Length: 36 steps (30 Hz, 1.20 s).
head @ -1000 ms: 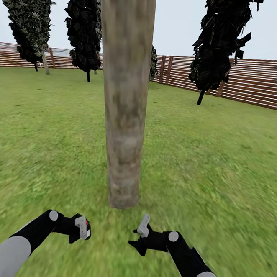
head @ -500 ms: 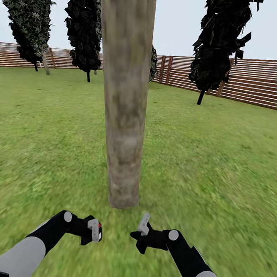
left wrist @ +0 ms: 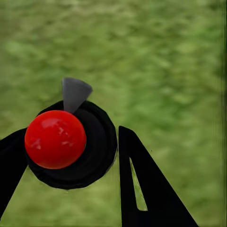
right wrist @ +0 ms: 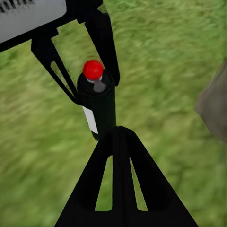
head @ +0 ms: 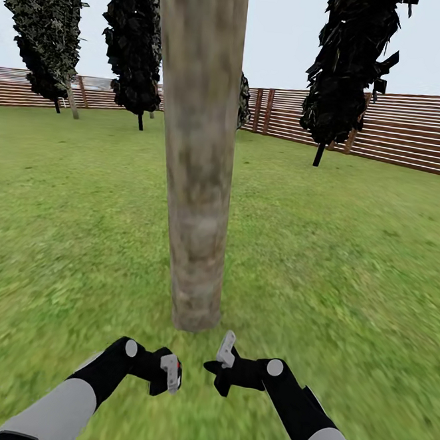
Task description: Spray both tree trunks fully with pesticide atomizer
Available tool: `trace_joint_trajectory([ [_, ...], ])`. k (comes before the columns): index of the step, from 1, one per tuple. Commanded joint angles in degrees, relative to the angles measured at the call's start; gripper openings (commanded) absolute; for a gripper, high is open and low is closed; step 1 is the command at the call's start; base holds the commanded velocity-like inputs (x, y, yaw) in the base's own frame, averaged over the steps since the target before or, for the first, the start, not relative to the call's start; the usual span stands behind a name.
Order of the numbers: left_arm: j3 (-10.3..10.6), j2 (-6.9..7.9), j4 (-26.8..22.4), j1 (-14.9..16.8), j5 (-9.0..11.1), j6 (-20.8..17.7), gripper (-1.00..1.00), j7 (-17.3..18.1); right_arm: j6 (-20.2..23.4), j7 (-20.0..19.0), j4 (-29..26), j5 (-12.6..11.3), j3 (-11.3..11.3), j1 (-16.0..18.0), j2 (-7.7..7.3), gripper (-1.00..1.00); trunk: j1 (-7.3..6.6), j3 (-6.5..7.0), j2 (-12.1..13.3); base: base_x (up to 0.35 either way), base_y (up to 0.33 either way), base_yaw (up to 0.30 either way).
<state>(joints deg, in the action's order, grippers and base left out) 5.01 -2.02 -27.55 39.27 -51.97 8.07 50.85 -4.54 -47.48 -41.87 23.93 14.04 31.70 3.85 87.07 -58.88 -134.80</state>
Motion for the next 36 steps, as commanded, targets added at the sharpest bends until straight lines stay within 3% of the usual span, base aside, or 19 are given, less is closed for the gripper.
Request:
trace_joint_trajectory([
  [1,0.0,-0.32,0.0,0.0,-0.7,0.5,-1.00,0.0,-0.5,-0.1,0.0,0.6,-0.1,0.0,0.02,-1.00,-0.01,-0.05,0.0,0.000,0.000,0.000],
  [13,0.1,-2.69,-0.3,0.0,-0.9,0.5,-1.00,0.1,-0.5,-0.1,0.0,0.6,-0.1,0.0,0.02,-1.00,-0.01,-0.05,0.0,0.000,0.000,0.000],
  [23,0.2,-3.23,-0.4,0.0,-0.7,0.7,-1.00,0.2,-0.5,-0.1,0.0,0.6,-0.1,0.0,0.02,-1.00,-0.01,-0.05,0.0,0.000,0.000,0.000],
  [29,2.5,-3.97,-0.3,0.0,-0.8,0.6,-1.00,0.2,-0.5,-0.1,0.0,0.6,-0.1,0.0,0.02,-1.00,-0.01,-0.05,0.0,0.000,0.000,0.000],
  [36,3.1,-4.13,-0.6,0.1,-0.6,0.5,-1.00,0.2,-0.5,-0.1,0.1,0.6,-0.1,0.0,0.02,-1.00,-0.01,-0.05,0.0,0.000,0.000,0.000],
])
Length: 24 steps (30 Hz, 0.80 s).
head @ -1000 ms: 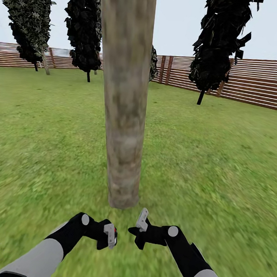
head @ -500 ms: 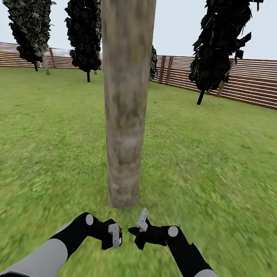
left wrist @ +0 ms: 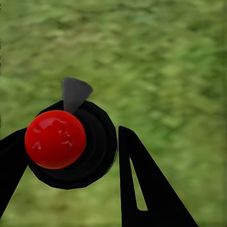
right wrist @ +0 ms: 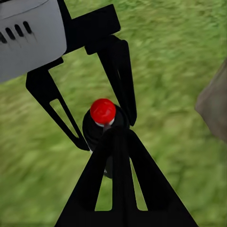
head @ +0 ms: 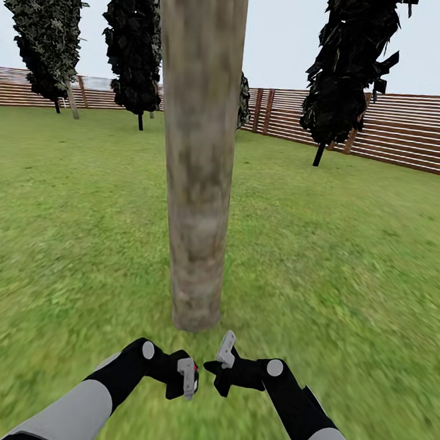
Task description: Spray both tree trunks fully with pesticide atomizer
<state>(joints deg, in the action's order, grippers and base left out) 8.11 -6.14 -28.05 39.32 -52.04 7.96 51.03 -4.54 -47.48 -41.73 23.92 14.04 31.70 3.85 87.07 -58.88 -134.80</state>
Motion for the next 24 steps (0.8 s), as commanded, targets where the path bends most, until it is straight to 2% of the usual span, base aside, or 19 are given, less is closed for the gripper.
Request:
trace_joint_trajectory([
  [1,0.0,-0.01,-0.1,0.0,-0.6,0.6,-1.00,0.0,-0.5,-0.1,0.0,0.6,-0.1,0.0,0.01,-1.00,-0.01,-0.05,0.0,0.000,0.000,0.000],
  [24,0.0,-0.54,-0.2,0.1,0.1,0.6,-1.00,1.3,-0.5,-0.1,0.2,0.6,-0.2,0.0,-0.07,-1.00,-0.01,-0.05,0.0,0.000,0.000,0.000],
])
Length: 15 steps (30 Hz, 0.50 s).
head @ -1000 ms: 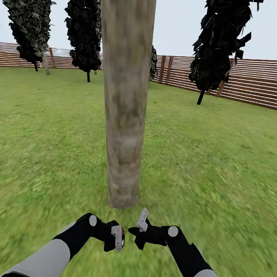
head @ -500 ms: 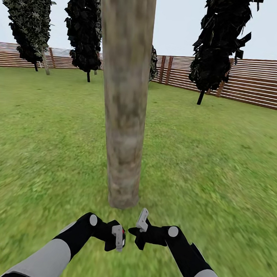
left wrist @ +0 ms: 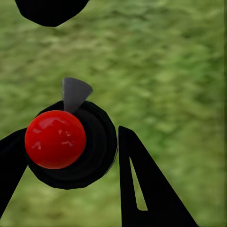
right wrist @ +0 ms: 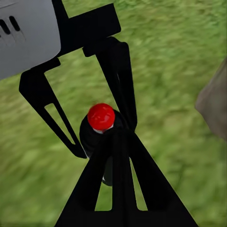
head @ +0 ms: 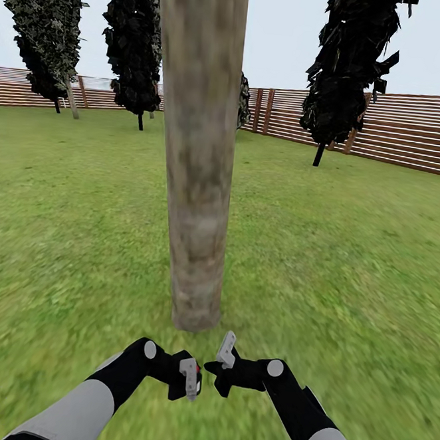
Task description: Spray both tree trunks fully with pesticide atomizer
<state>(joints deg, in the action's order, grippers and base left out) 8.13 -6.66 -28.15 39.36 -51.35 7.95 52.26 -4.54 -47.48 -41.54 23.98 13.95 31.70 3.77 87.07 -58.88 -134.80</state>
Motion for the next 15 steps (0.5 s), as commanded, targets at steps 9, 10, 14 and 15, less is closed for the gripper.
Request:
trace_joint_trajectory([
  [9,-0.1,-0.22,-0.1,0.0,-0.5,0.6,-1.00,0.1,-0.5,0.0,0.1,0.7,0.0,0.0,-0.02,-1.00,-0.01,-0.05,0.0,0.000,0.000,0.000],
  [10,-0.1,-0.29,0.0,0.0,-0.5,0.6,-1.00,0.1,-0.5,0.0,0.1,0.7,0.0,0.0,-0.05,-1.00,-0.01,-0.05,0.0,0.000,0.000,0.000],
  [14,-0.2,-0.49,0.1,0.0,-0.5,0.6,-1.00,0.1,-0.5,0.0,0.1,0.7,0.0,0.0,-0.18,-1.00,-0.01,-0.05,0.0,0.000,0.000,0.000],
  [15,-0.2,-0.51,0.1,0.0,-0.5,0.6,-1.00,0.2,-0.5,0.0,0.1,0.7,0.0,0.0,-0.21,-1.00,-0.01,-0.05,0.0,0.000,0.000,0.000],
])
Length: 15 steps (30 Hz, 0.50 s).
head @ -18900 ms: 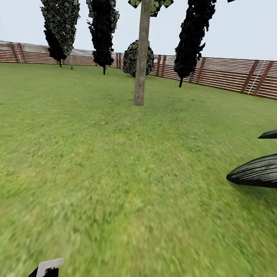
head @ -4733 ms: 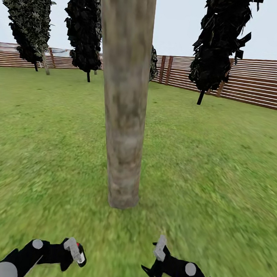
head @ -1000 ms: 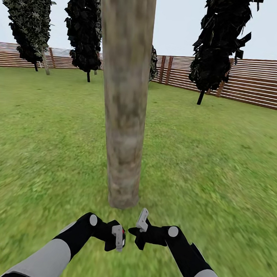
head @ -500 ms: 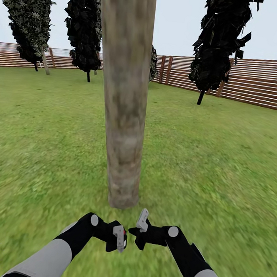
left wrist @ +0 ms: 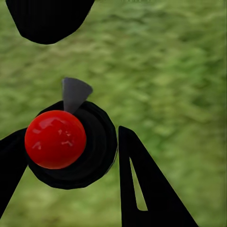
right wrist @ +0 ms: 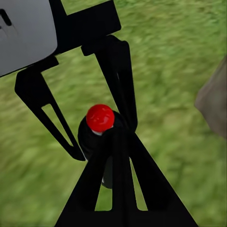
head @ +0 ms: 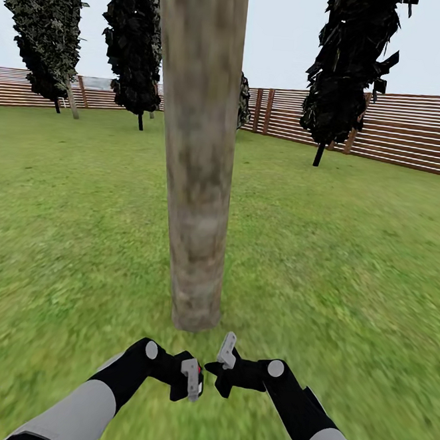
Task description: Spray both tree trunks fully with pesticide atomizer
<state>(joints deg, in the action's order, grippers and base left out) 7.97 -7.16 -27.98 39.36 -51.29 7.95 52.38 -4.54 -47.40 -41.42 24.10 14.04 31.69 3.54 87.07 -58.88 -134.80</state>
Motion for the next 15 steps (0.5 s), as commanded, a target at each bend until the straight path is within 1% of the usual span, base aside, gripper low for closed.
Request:
trace_joint_trajectory([
  [1,-0.1,-0.03,-0.1,0.0,-0.6,0.6,-1.00,0.1,-0.5,-0.1,0.0,0.6,-0.1,0.0,0.00,-1.00,-0.01,-0.05,0.0,0.000,0.000,0.000],
  [15,-0.1,-0.62,0.0,0.0,-0.4,0.7,-1.00,0.2,-0.5,-0.1,0.1,0.6,0.0,0.0,-0.03,-1.00,-0.01,-0.05,0.0,0.000,0.000,0.000],
])
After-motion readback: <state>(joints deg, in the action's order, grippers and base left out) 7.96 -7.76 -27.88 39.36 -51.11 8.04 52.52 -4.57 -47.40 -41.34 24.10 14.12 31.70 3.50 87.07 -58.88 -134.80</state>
